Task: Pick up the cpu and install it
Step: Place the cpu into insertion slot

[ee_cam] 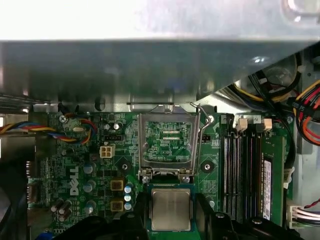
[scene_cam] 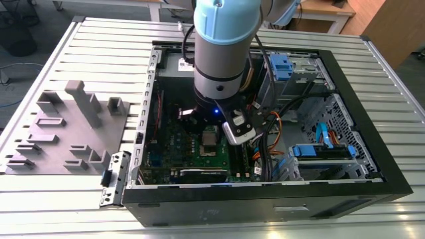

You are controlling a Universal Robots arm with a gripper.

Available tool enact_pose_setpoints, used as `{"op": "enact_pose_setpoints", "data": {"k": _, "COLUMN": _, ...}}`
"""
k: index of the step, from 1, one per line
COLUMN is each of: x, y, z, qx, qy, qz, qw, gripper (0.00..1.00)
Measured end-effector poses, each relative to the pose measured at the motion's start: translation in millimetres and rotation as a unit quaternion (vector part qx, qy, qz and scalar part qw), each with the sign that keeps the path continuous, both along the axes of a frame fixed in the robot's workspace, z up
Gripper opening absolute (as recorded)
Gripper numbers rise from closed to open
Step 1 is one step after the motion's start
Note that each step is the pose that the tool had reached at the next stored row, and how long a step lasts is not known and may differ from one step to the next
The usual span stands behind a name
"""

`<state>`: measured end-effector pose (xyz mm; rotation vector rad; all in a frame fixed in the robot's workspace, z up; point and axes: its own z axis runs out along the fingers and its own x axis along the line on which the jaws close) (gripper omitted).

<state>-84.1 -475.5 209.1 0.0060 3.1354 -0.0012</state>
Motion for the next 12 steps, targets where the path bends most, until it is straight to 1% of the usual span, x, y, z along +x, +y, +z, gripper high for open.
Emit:
{"op": "enact_pose_setpoints", "data": {"k": 9, "x": -0.1, "y": -0.7, "z": -0.9, "qx": 0.0, "qy": 0.0, "qz": 0.0, "qw": 1.0, "gripper": 0.47}}
{"op": "enact_pose_setpoints", "data": {"k": 12, "x": -2.5, "y": -1.1, "z": -1.4, "qx": 0.0, "qy": -0.0002, "qz": 0.0, "qw": 1.0, "gripper": 0.47}}
